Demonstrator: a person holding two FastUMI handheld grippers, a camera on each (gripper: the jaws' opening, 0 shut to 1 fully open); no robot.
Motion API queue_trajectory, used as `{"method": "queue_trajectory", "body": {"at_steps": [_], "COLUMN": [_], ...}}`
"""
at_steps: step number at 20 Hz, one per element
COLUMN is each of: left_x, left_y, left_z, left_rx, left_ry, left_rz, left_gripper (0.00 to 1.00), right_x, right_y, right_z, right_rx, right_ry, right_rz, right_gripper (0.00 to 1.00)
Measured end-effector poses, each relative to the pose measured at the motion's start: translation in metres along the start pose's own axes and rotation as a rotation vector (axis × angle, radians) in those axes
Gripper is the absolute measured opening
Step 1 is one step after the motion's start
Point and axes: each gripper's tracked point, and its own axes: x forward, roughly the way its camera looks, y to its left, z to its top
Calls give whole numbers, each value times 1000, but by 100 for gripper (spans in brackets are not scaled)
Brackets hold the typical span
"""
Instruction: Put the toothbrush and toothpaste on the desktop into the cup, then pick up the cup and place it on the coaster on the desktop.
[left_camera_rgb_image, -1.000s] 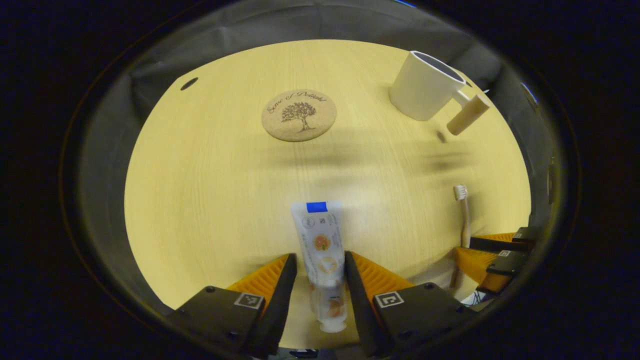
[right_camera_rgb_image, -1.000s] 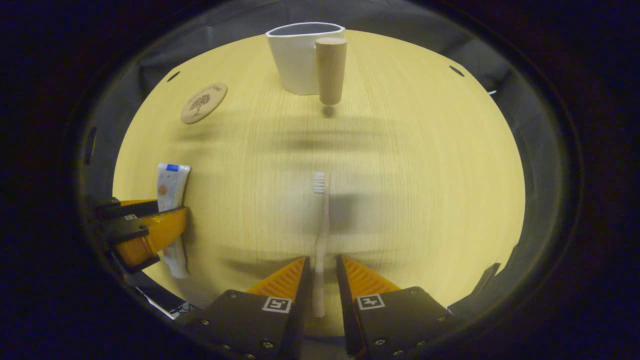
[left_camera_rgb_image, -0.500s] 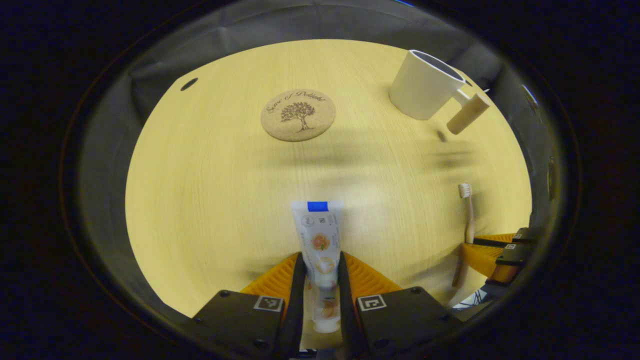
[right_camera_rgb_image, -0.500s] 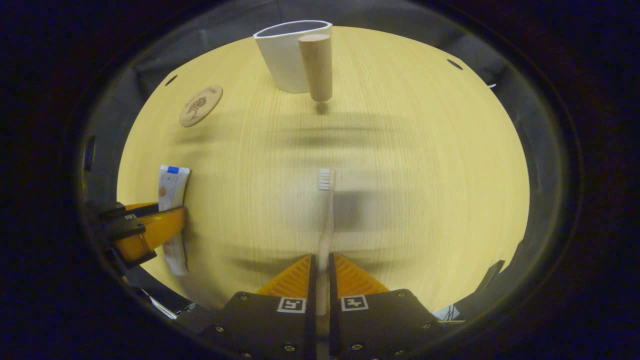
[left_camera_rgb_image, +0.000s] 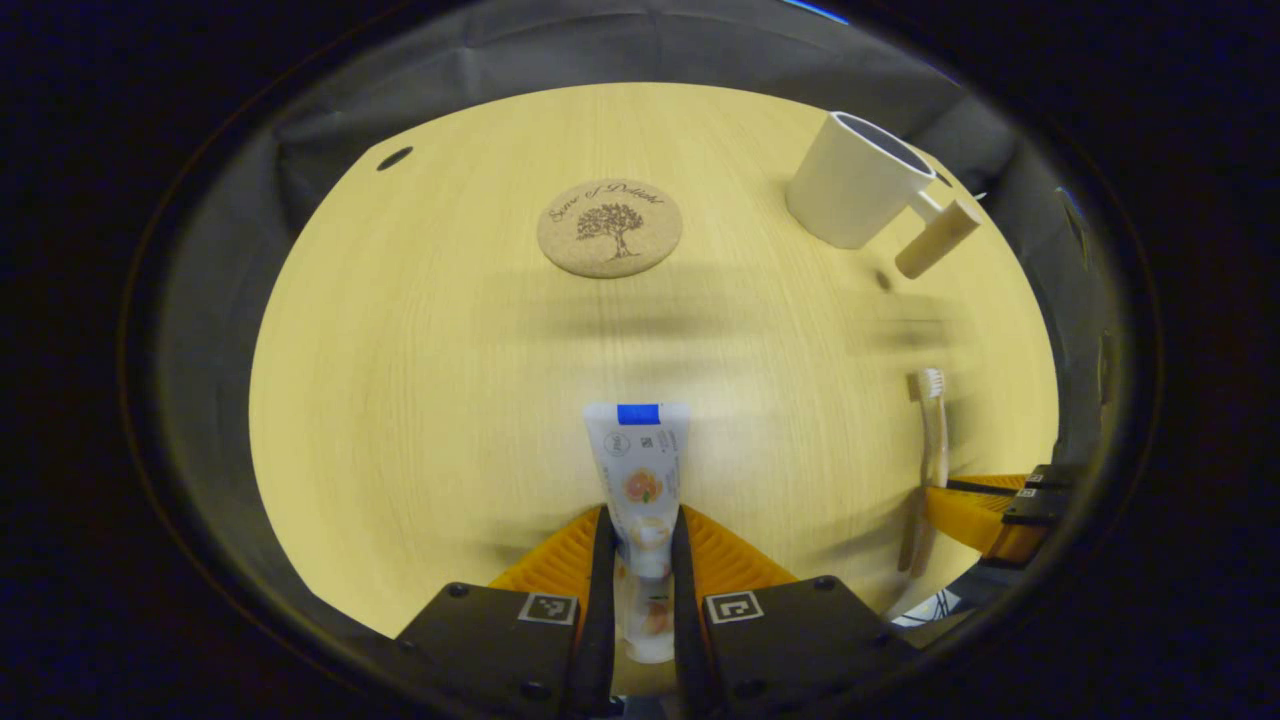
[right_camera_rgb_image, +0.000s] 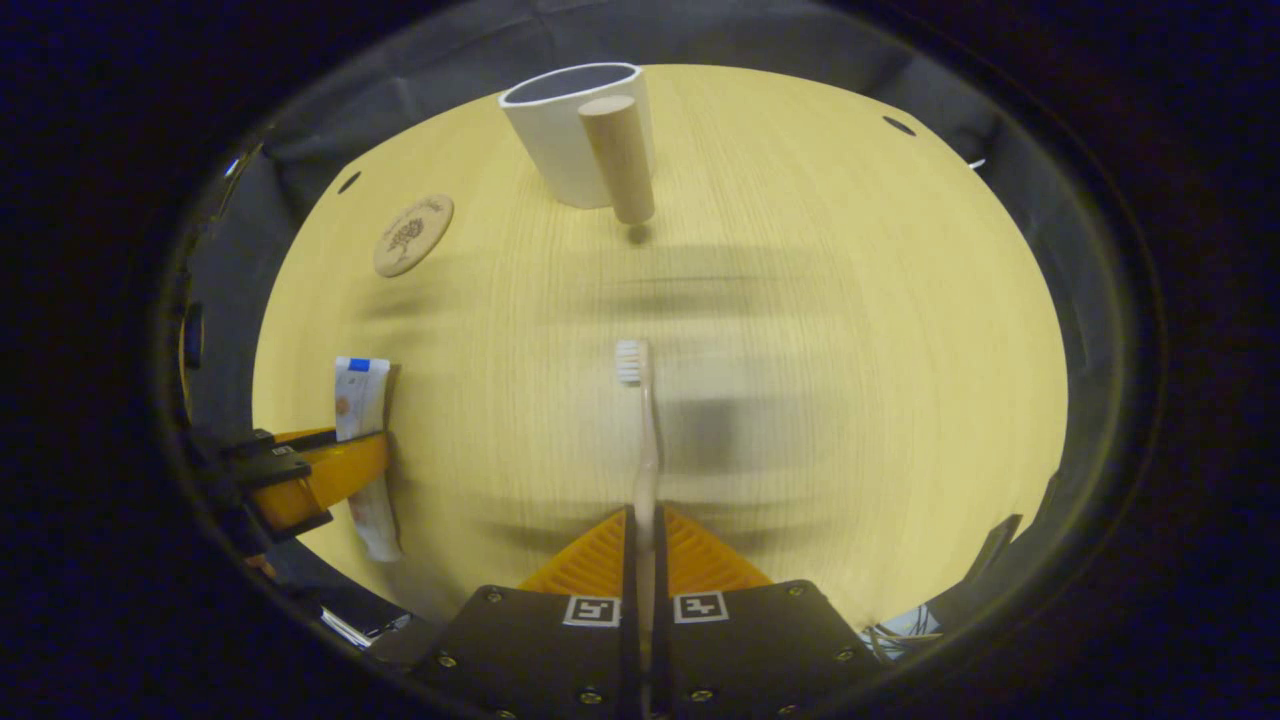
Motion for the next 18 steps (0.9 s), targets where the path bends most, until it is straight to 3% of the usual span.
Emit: {"method": "queue_trajectory", "body": {"at_steps": [6,18], "left_x": [-24,-70], "left_y": [-6,-29], "left_z": [27,115], "left_rx": [4,63], "left_ry": [-127,-428], "left_rz": [1,-16], "left_gripper": [32,32], "right_x": [-32,-87], "right_y": [2,1], "right_z": [27,114], "right_rx": [-13,-27], "right_ry": [-149,-522], "right_rz": [40,44], "right_gripper": [5,5]}}
